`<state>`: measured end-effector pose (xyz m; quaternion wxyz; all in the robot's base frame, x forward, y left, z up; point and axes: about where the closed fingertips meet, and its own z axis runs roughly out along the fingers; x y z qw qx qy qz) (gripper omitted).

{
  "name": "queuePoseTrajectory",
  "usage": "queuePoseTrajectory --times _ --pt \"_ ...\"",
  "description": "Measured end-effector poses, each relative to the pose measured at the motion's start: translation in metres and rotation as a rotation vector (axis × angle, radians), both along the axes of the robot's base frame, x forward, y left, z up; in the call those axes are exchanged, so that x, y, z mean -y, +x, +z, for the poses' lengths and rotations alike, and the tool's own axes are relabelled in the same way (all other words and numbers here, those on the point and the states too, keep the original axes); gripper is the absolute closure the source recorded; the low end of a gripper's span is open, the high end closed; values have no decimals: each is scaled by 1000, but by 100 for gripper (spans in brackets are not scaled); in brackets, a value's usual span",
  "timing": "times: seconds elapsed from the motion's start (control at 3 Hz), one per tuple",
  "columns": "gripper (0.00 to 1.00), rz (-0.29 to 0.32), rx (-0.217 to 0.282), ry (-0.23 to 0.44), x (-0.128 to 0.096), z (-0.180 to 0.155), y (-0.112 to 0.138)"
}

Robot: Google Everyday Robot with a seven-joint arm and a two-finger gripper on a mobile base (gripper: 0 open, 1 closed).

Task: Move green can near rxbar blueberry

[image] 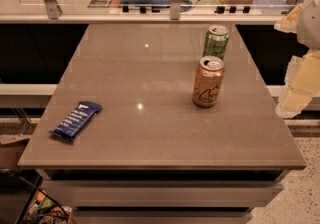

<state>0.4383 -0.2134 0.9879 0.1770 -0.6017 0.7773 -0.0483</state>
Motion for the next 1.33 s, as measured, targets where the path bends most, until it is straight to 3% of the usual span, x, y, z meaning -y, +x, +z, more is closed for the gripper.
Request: queuePoseTrajectory --times 0.33,1.0,1.33 --pt "0 -6 15 5 1 3 4" --pt "0 -15 105 81 7 7 40" --pt "0 -24 173 227 9 -8 84"
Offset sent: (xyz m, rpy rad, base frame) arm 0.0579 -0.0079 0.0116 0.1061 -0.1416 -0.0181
